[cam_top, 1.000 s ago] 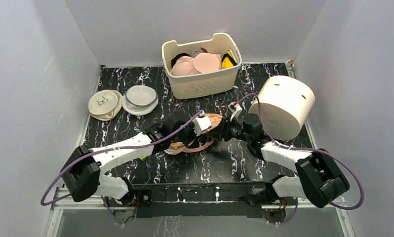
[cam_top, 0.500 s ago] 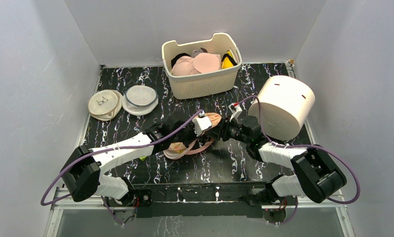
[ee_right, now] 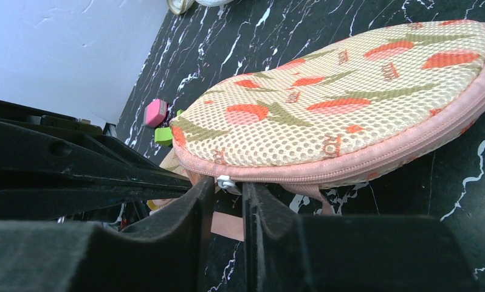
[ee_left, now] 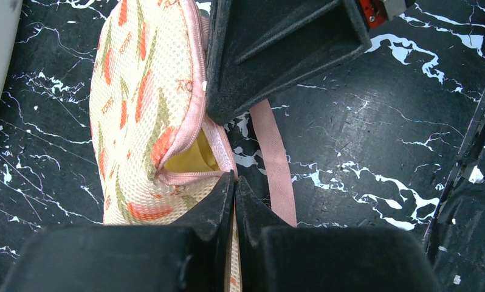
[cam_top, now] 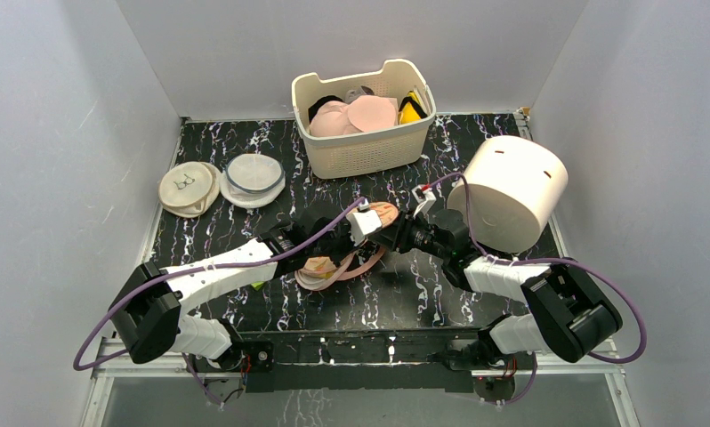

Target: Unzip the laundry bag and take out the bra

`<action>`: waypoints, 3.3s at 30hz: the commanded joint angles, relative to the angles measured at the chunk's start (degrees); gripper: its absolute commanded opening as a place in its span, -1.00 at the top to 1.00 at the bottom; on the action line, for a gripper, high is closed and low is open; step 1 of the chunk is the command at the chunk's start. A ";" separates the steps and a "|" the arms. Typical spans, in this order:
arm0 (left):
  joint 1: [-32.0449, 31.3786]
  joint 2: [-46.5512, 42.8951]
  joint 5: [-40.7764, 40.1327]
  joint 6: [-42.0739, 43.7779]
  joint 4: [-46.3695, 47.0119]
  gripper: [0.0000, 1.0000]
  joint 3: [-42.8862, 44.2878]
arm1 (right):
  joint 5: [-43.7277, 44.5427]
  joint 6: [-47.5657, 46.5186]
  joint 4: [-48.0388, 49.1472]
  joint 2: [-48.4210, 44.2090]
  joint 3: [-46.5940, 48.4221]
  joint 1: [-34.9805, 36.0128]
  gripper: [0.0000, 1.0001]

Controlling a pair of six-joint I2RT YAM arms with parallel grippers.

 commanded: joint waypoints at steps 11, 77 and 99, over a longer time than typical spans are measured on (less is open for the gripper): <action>-0.09 -1.82 0.58 0.18 0.57 1.00 1.18 | 2.88 -4.85 -5.42 -3.36 3.04 -0.03 1.00; 0.00 -0.65 -2.83 0.60 1.26 1.00 1.13 | 9.38 -22.73 -32.57 -12.89 8.28 -3.88 1.00; -0.06 -0.08 2.81 -0.60 1.73 -0.07 1.16 | -2.62 -28.50 -33.97 -14.99 10.61 -4.25 1.00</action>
